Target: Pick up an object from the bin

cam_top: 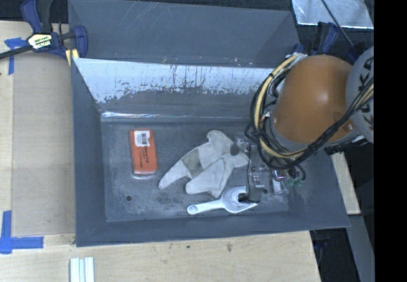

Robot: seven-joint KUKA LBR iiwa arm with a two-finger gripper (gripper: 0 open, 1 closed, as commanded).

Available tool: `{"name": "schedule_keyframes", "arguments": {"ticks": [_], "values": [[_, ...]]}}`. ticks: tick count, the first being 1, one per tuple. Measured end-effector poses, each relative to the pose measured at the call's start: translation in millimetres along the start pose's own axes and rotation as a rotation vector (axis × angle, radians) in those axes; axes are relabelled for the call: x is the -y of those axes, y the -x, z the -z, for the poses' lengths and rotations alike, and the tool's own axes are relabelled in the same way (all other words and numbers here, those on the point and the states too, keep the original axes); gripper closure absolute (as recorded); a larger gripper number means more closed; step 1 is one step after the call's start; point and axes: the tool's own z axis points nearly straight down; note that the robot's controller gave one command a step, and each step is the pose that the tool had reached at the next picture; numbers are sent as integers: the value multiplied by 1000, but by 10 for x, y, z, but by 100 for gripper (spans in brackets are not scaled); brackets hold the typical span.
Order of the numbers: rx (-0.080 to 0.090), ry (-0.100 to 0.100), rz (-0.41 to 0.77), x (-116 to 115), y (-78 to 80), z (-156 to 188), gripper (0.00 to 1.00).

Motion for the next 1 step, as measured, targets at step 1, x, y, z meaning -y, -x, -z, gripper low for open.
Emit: {"name": "schedule_keyframes", "arguments": {"ticks": [1], "values": [[9, 0, 0, 0, 17, 43, 0]]}}
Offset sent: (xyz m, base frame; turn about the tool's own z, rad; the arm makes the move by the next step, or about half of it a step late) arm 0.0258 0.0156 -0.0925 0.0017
